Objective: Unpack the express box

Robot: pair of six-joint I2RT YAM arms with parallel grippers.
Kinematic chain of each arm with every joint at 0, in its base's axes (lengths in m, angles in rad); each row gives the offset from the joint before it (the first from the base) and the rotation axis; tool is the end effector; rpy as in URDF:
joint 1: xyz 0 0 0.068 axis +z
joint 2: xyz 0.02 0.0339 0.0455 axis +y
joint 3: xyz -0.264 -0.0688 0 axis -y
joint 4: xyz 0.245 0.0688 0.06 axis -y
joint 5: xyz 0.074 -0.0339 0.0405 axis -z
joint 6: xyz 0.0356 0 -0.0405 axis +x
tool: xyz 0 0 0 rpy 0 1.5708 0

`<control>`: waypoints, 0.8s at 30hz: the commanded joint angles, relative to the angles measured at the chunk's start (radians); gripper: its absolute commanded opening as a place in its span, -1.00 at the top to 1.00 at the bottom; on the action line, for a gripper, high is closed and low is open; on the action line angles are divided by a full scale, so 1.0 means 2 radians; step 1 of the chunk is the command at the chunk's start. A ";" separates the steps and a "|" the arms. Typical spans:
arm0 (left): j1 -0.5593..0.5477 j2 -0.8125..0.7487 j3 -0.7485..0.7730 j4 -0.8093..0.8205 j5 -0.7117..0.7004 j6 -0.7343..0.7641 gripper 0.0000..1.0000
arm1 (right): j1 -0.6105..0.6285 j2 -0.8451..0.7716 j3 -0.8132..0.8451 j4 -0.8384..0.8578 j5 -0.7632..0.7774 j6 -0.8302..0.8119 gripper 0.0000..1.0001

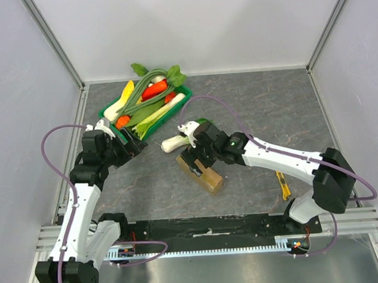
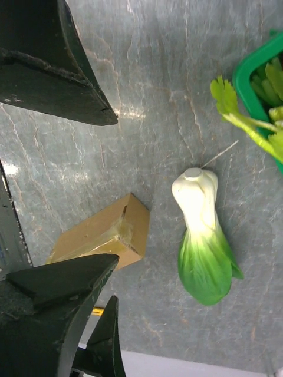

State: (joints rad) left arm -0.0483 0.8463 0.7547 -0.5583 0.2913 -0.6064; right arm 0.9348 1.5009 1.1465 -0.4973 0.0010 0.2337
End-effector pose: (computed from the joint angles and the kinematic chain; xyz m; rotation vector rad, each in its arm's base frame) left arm 0.1799 -0.0189 0.2831 -0.4663 2.2270 -0.6771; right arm 0.1927 0.2609 0.2656 -0.8555 2.3411 0.5157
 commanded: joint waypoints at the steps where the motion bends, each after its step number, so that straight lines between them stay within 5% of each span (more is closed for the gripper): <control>1: -0.001 -0.017 0.020 -0.017 -0.055 0.019 -0.90 | 0.003 0.027 -0.011 0.029 0.043 -0.019 -0.95; 11: 0.000 -0.028 0.034 -0.026 -0.041 0.047 -0.99 | 0.015 0.056 -0.026 0.050 0.008 0.010 -0.67; 16: 0.000 -0.027 0.031 -0.023 -0.028 0.053 -0.96 | 0.014 0.062 -0.017 0.049 -0.034 0.047 0.15; 24: 0.000 -0.022 0.014 -0.021 0.001 0.047 -0.90 | -0.034 0.061 -0.003 0.081 -0.218 0.146 0.20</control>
State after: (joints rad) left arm -0.0483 0.8043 0.7906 -0.6220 0.2394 -0.5426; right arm 0.9218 1.6199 1.1072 -0.4240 -0.2085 0.3828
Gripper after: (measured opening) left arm 0.959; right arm 0.579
